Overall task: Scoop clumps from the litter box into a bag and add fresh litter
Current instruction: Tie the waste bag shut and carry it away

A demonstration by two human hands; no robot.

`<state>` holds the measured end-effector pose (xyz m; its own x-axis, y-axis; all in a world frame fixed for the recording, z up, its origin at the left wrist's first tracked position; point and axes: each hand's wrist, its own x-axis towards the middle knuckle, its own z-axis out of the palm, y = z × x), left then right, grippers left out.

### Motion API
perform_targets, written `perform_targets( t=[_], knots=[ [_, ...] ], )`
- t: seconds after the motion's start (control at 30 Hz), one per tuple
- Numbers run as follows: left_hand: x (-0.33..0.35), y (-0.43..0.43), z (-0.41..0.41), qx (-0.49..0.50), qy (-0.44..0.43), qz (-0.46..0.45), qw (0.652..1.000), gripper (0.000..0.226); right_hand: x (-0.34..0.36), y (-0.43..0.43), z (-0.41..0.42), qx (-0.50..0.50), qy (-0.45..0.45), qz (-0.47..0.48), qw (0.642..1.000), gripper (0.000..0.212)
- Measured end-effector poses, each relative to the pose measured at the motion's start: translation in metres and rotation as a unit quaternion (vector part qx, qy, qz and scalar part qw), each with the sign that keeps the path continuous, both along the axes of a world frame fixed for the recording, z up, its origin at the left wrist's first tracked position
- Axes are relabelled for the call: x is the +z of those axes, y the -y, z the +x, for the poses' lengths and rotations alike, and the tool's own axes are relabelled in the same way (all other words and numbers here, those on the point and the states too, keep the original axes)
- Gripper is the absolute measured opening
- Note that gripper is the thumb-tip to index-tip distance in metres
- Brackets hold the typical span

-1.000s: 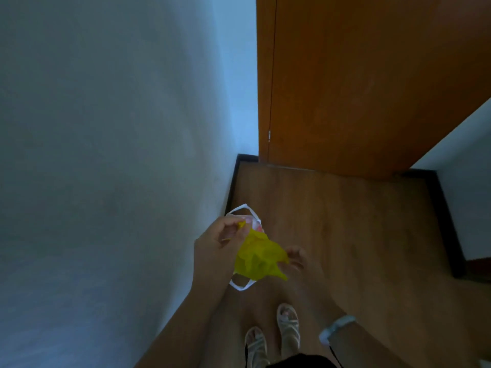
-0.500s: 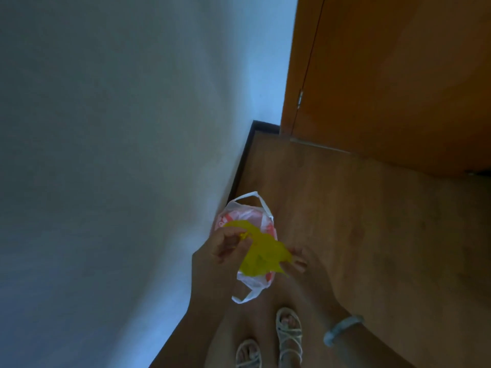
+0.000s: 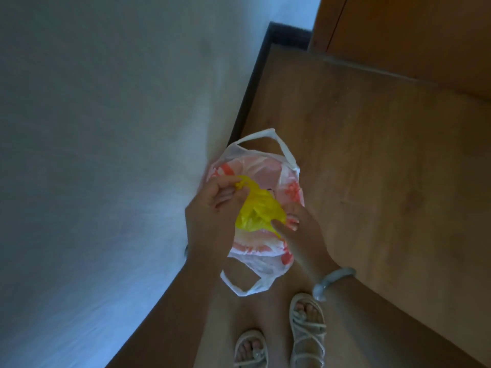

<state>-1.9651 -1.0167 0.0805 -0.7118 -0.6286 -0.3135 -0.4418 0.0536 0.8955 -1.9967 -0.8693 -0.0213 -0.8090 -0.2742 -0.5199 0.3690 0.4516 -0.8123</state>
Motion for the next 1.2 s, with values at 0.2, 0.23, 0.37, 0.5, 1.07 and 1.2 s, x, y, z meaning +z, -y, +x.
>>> perform_targets(
  t=[0.2,0.23,0.37,0.5,1.07,1.2],
  knots=[
    [-0.072,0.005,0.009,-0.024,0.020,-0.031,0.999,0.014,-0.058,0.013,-0.003,0.039,-0.035,0.008,0.999,0.031],
    [-0.083,0.003,0.011,-0.030,0.024,-0.035,0.999,0.014,-0.067,0.014,-0.002,0.047,-0.037,0.010,0.998,0.031],
    [-0.124,-0.002,0.018,-0.061,0.055,-0.035,0.996,0.017,-0.089,0.021,-0.001,0.080,-0.071,0.034,0.994,0.034],
    [-0.139,-0.001,0.023,-0.093,0.086,-0.068,0.990,0.023,-0.088,0.023,-0.002,0.084,-0.093,0.036,0.991,0.034],
    [0.042,0.031,0.004,-0.333,0.208,-0.498,0.773,0.038,0.123,0.017,-0.036,0.326,-0.356,0.290,0.826,0.058],
    [0.107,0.021,0.006,-0.341,0.222,-0.511,0.757,0.037,0.200,0.020,-0.030,0.315,-0.413,0.289,0.805,0.047]
  ],
)
